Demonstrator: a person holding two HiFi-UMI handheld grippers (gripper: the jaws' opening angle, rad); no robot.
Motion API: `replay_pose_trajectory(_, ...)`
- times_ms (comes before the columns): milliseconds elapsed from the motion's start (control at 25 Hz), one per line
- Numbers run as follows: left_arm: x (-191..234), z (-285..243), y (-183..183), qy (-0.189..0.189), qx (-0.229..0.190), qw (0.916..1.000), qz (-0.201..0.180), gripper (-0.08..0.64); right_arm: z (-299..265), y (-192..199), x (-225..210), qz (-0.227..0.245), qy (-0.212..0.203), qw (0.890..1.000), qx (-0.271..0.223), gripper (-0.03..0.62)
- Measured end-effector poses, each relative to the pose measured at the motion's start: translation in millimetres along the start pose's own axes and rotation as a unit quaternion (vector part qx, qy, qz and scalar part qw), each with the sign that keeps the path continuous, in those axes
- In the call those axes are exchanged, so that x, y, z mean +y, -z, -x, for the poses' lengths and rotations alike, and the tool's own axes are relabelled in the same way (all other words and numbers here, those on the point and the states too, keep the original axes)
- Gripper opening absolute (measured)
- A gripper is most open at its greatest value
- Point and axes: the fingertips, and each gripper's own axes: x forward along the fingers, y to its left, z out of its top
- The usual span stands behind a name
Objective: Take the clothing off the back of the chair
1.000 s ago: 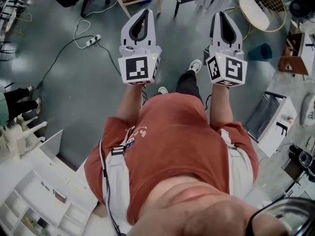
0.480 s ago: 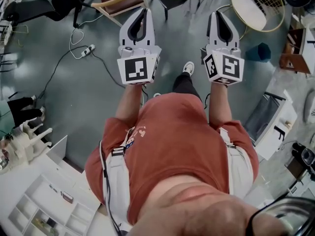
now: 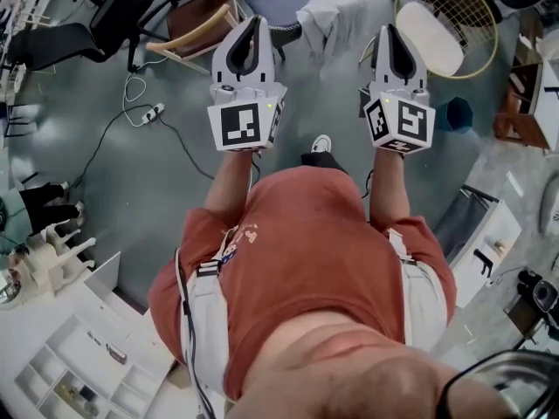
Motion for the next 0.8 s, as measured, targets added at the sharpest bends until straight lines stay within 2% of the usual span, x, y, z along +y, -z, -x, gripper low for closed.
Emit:
replay_pose_trajectory(320,-35.6,-56.8,6.4,-0.006,-0.007,0.9999,-0.008,0.014,-39.5,3.0,-54.8,-0.005,-0.018,1.000,-0.003,0.038)
replay_pose_trajectory(560,-45.6,-70.5,16.3,-0.013,0.000,0.9999,-0.008,0.014,-53.2,9.6,-67.1,-0.005,-0.030,1.000,-0.003,0.038)
replay_pose_trajectory(800,-34.9,-73.3,27.5,-0.008,-0.003,1.0000,-0.005,0.014,-61.2,23.1,-57.1,0.000,-0.030,1.000,0.004,0.038)
